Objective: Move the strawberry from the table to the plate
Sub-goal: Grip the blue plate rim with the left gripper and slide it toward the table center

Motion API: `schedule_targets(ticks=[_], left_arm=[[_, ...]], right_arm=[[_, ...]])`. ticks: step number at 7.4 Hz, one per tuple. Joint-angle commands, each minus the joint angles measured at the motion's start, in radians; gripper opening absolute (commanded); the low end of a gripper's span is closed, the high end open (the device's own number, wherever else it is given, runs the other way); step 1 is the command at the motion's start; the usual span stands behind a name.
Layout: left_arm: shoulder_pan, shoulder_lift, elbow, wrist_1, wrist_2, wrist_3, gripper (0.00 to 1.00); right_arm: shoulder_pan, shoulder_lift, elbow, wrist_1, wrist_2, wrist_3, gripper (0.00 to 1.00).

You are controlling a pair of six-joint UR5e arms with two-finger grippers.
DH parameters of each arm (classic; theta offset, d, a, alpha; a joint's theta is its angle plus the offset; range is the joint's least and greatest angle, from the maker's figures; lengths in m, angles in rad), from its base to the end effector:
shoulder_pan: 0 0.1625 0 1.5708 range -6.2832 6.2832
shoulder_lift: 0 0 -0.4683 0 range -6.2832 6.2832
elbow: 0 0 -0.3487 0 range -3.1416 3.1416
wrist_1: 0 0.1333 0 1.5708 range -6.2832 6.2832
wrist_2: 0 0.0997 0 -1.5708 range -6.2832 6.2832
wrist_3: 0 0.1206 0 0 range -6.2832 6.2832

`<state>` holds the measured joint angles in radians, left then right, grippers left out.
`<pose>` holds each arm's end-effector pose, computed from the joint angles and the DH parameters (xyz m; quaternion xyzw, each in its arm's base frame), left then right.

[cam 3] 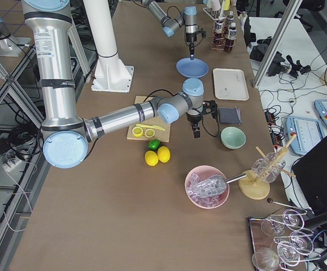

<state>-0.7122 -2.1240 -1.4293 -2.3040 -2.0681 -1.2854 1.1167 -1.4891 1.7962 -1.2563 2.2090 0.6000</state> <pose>0.4829 -0.5170 0.3744 0.0695 0.5600 -0.0423 0.8245 -0.1676 -0.4835 0.5445 0.1007 -0.4042 -0.0298 0.9086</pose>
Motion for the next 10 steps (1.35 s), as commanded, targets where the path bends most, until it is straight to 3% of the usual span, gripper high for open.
schedule_targets(ticks=[1, 6, 7, 9, 10], left_arm=[[0.072, -0.034, 0.000, 0.038, 0.080, -0.025, 0.00], [0.100, -0.033, -0.002, 0.037, 0.129, -0.025, 0.00], [0.100, -0.030, -0.005, 0.029, 0.131, -0.020, 0.99], [0.073, -0.002, -0.046, 0.040, 0.140, -0.015, 0.98], [0.007, 0.060, -0.078, 0.040, 0.059, -0.011, 0.98]], right_arm=[[0.000, 0.000, 0.002, 0.000, 0.000, 0.001, 1.00], [-0.002, 0.003, 0.006, 0.000, 0.001, 0.001, 1.00], [-0.003, 0.004, 0.006, 0.000, 0.001, 0.001, 1.00], [-0.012, 0.024, 0.006, -0.002, -0.005, 0.001, 1.00], [-0.029, 0.045, 0.003, -0.014, -0.009, 0.009, 1.00]])
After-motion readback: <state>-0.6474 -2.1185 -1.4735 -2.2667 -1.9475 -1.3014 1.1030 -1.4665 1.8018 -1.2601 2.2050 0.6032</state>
